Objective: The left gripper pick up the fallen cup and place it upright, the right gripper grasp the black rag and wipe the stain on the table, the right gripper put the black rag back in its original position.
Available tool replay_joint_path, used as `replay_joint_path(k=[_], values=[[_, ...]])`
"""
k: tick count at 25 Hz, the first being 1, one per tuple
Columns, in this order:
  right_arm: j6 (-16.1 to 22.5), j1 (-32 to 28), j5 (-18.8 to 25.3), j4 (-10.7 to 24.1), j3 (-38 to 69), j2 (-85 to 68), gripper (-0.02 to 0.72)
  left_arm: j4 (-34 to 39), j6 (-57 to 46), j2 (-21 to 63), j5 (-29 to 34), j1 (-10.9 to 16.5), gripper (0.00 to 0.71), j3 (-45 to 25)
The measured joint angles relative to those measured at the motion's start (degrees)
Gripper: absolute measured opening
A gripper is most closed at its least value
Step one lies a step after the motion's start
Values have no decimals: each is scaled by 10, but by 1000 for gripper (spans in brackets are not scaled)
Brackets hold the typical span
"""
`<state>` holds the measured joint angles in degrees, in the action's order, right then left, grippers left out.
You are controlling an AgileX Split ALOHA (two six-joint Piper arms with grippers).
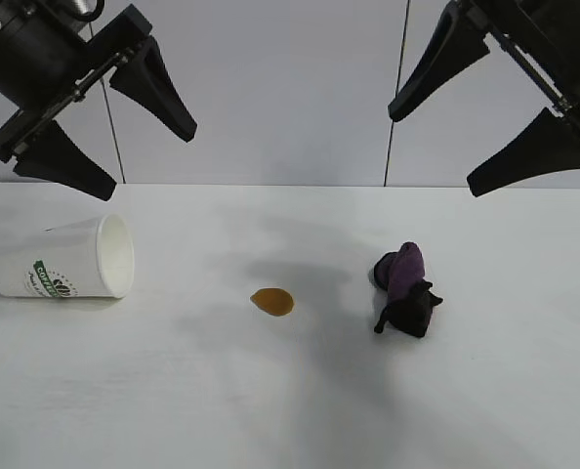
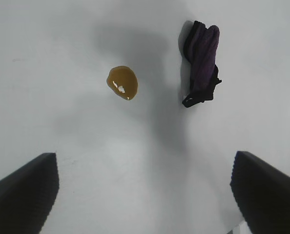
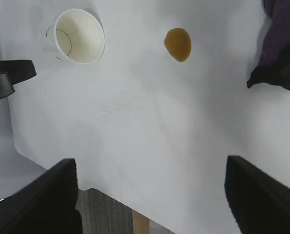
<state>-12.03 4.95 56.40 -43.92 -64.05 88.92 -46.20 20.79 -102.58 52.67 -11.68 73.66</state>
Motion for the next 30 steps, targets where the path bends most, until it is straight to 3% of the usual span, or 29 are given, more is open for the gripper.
replay_joint_path(k=[19, 30], values=[[0, 0, 0, 0, 0, 0, 568, -2, 17, 0, -8, 0, 687, 0], [0, 0, -2, 0, 0, 0, 568, 35, 351, 12, 81, 0, 687, 73]])
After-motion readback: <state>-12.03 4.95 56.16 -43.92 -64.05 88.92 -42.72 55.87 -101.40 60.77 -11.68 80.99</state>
